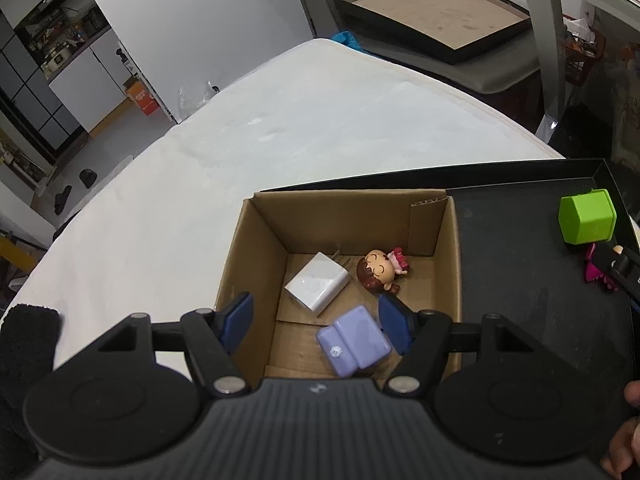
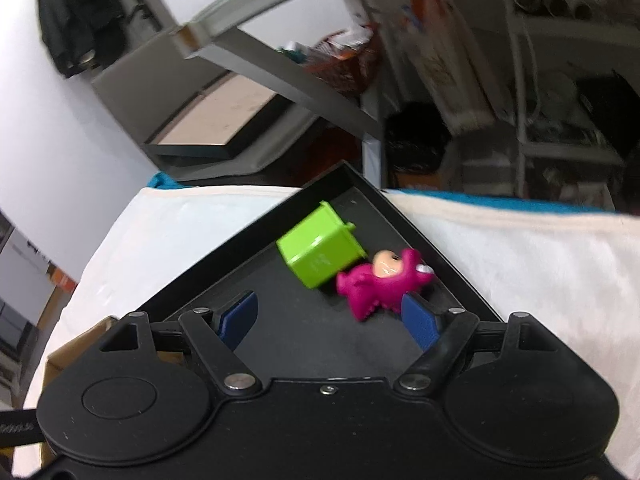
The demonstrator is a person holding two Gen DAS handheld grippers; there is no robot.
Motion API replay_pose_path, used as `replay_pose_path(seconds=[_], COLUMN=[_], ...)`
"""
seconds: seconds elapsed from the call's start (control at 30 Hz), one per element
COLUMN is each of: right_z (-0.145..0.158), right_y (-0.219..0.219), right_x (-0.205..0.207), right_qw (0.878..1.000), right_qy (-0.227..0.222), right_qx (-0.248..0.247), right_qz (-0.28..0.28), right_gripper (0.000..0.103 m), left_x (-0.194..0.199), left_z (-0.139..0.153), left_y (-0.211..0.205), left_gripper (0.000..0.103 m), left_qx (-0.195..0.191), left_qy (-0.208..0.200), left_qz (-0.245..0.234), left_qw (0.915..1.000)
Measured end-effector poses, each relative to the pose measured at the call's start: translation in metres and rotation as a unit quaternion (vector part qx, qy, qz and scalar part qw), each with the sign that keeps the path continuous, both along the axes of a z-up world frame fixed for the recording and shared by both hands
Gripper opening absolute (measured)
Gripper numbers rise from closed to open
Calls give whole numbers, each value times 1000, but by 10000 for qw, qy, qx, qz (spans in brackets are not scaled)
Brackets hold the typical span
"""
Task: Organize rigid objects
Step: 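Move the right tool to the pink figurine and close on it, then carry the pink figurine into the box and open the right tool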
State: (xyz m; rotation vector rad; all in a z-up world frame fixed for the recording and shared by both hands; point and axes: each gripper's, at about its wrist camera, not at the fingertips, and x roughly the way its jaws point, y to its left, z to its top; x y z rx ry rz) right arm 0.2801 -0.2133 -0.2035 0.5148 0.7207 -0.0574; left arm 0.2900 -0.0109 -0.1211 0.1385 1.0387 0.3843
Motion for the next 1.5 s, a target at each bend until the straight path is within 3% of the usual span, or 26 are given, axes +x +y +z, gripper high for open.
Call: replay_pose_path(seconds=[0.33,0.53,0.77,0.87,0.9,0.97,1.5], right_z=[-32,-35,-36,-37,-39,-41,-15], right_y=[-22,-26,-22,-24,-27,-32,-19], right_x=[9,13,20,20,21,20,-12], right_qw=[9940,9919,9926,9920,9916,9908,9965], right_qy=[416,241,139,195,186,123,5], right_qx=[733,874,589,534,648,805,314], right_qz=[-703,-890,-1049,-1128,-1104,-1085,-778], right_gripper=[78,78,75,57,45,44,44], left_x=[7,8,6,4,3,0,-42], left_z=[-3,-10,-9,-9,-9,-8,7], left_y=[7,12,13,14,14,13,18], left_gripper=[68,68,68,68,68,68,68], left_qx=[118,164,169,149,140,126,-181], left_qy=[54,160,164,173,173,172,-124], left_qz=[17,36,-5,15,6,-40,-49], left_qw=[9999,9997,9997,9997,9998,9998,9997])
